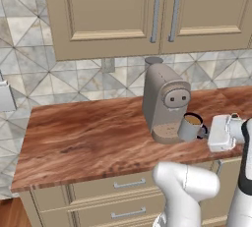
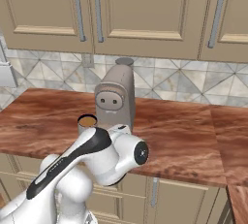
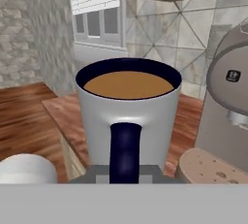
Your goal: Pick up the brewed coffee from the coffee machine and place it next to the breakfast plate on the dining counter.
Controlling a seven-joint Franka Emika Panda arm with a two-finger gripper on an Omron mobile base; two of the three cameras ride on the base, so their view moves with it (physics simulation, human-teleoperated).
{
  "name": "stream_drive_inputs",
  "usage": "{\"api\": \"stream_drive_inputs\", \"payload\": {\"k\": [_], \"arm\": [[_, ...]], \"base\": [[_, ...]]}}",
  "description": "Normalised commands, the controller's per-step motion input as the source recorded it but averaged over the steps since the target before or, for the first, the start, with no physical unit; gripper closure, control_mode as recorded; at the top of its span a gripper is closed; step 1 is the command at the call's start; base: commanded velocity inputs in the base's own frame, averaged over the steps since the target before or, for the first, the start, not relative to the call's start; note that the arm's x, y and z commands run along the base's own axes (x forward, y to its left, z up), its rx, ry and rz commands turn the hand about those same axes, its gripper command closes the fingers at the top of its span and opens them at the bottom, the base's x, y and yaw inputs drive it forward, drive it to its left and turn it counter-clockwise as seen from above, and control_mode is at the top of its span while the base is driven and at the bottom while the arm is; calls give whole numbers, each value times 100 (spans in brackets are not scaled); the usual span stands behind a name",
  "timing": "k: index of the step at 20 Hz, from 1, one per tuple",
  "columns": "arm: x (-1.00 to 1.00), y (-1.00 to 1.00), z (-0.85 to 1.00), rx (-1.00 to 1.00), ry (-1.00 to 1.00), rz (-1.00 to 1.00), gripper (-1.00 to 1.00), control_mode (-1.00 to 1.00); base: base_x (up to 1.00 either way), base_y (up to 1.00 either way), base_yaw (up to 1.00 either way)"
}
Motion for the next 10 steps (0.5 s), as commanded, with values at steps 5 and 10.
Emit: {"api": "stream_drive_inputs", "payload": {"k": [5, 10], "arm": [[-20, 0, 50, 0, 4, 9, 100, -100], [2, 0, 19, 0, 3, 1, 100, -100]], "base": [[0, 0, 0], [0, 0, 0]]}}
